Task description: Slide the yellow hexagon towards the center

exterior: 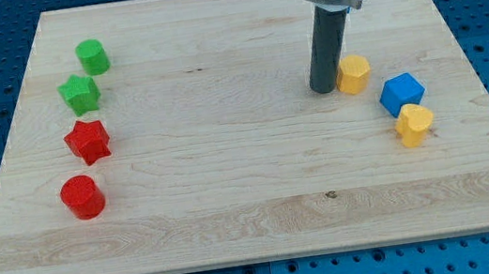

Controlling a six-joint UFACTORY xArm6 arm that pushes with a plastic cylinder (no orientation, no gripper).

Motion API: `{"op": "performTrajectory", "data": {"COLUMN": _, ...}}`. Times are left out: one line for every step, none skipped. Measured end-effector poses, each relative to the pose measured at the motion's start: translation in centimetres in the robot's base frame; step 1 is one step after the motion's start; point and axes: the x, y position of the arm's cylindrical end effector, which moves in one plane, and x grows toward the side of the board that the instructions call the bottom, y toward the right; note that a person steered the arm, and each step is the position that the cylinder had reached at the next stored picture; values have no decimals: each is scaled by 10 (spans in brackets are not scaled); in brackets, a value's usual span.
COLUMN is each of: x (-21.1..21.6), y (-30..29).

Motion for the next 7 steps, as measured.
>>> {"op": "performTrajectory", "data": {"x": 0, "y": 16}}
{"op": "performTrajectory", "data": {"x": 0, "y": 27}}
{"op": "performTrajectory", "data": {"x": -4, "y": 43}}
{"op": "performTrajectory", "data": {"x": -4, "y": 56}}
{"op": "performTrajectory", "data": {"x": -4, "y": 41}}
{"op": "performTrajectory", "data": {"x": -4, "y": 34}}
{"op": "performTrajectory", "data": {"x": -7, "y": 26}}
